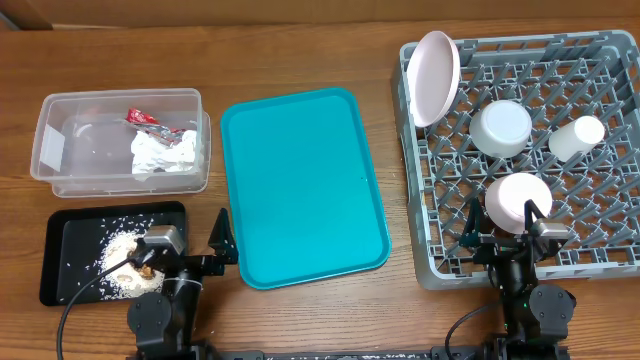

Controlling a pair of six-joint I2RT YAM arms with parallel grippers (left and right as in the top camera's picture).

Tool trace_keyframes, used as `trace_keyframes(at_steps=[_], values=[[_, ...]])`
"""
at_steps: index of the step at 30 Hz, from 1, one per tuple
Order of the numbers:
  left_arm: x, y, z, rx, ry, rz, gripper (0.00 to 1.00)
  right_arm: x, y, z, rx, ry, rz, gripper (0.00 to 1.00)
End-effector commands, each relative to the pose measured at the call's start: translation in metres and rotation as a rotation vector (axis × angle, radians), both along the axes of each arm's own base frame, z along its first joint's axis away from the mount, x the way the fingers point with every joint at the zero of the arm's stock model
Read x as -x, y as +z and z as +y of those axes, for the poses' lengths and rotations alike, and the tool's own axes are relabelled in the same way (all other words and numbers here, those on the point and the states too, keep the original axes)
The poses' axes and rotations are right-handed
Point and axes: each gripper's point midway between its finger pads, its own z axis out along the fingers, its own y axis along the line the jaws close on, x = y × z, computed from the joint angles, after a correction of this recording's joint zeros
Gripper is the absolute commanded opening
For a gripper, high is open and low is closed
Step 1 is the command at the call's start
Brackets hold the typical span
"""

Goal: Sort waste into correct bins and load items into the dishwasher

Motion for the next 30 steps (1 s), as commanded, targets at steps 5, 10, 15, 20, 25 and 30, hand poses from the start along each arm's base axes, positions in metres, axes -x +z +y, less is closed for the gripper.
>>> trace_keyframes(at_steps=[5,10,15,20,25,30], values=[[-0.003,-0.008,0.005,-0.031,0.031,-0.018,1.00,0.000,-0.001,0.001,0.004,0.004,-0.005,1.00],[-0.003,0.002,0.015,-0.050,0.088,-0.058,1.00,0.000,-0.001,0.001,0.004,0.005,-0.006,1.00],[-0.002,0.031,0.012,-0.097,0.075,-0.178,1.00,0.000,-0.001,0.001,0.004,0.005,-0.006,1.00],[0.002,0.054,0.012,-0.116,0.080,-0.274,1.00,0.000,-0.001,0.001,0.004,0.005,-0.006,1.00],[-0.001,0.034,0.013,-0.175,0.085,-0.195,1.00,0.000,-0.001,0.001,0.004,0.005,-0.006,1.00],[-0.003,-0.006,0.022,-0.161,0.124,-0.029,1.00,0.000,-0.001,0.001,0.004,0.005,-0.006,1.00]])
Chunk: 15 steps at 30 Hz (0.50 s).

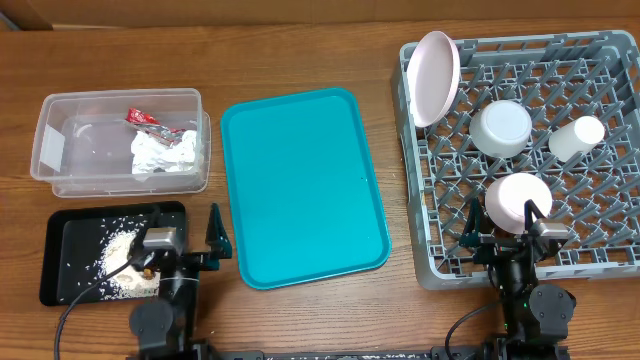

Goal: Sort waste into correct bins and load items into the dishwasher

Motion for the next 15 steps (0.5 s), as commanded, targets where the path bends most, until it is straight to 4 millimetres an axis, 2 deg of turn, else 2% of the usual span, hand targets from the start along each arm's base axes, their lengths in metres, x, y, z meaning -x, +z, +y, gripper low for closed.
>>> trace_keyframes(at_steps=[1,15], values=[[0.0012,-0.0153,0.0072,-0.031,0.044,0.058,1.00,-0.0001,-0.0013,0.0012,0.005,0.004,-0.006,1.00],[0.0015,-0.0168,0.0111,-0.148,0.062,0.070,1.00,-0.0001,-0.0013,0.0013,0.005,0.005,-0.006,1.00]])
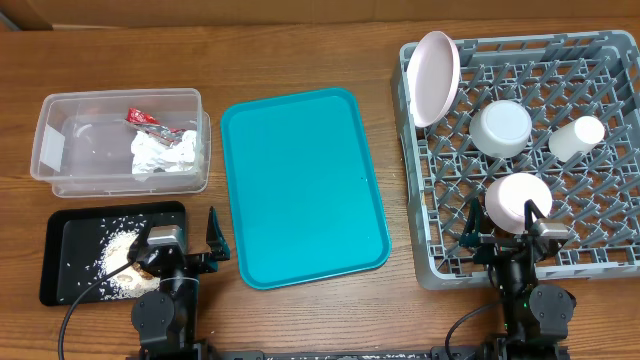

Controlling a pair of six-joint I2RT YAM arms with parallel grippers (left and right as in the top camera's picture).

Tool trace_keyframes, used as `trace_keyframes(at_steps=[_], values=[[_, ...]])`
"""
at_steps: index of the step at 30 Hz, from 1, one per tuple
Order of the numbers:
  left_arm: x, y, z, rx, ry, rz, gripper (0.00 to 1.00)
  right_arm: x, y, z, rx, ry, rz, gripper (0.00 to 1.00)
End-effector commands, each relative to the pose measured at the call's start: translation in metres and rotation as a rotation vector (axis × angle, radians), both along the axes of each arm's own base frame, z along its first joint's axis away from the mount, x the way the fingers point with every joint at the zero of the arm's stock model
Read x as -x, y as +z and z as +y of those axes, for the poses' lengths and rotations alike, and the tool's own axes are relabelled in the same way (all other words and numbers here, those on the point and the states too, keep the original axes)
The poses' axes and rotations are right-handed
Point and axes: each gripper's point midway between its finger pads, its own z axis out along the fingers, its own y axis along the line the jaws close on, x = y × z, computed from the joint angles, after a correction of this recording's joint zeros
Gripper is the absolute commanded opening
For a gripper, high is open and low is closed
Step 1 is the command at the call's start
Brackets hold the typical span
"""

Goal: Sort waste into correct bins and load items into the dishwasher

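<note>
The grey dishwasher rack on the right holds a pink plate upright at its far left corner, a white bowl, a white cup and a second white bowl. The teal tray in the middle is bare. A clear plastic bin at the left holds a red wrapper and crumpled white tissue. A black bin holds spilled rice. My left gripper rests low between the black bin and the tray. My right gripper sits at the rack's near edge.
Bare wood of the table surrounds the bins, the tray and the rack. Both arm bases stand at the near edge of the table, with cables running off the bottom.
My left gripper has drawn back a little toward its base and to the left. The right arm and all the objects stay where they were.
My left gripper stood near the tray's near left corner, its fingers pointing toward the tray. Then it was a bit farther left, and now it sits closer to its base beside the black bin. Nothing else changed.
</note>
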Motion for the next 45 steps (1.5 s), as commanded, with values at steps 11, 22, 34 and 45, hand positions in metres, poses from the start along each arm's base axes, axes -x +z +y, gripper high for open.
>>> trace_keyframes(at_steps=[11,22,34,45], values=[[0.000,-0.001,0.001,-0.079,0.003,0.003,1.00,0.000,-0.001,0.001,0.004,0.005,-0.006,1.00],[0.000,-0.001,-0.002,-0.003,-0.005,-0.003,1.00,0.000,-0.001,0.001,0.004,0.005,-0.006,1.00],[-0.001,-0.001,-0.022,-0.065,-0.087,-0.002,1.00,0.000,-0.001,0.001,0.004,0.005,-0.006,1.00],[-0.001,-0.001,-0.021,-0.065,-0.086,-0.001,1.00,0.000,-0.001,0.001,0.004,0.005,-0.006,1.00]])
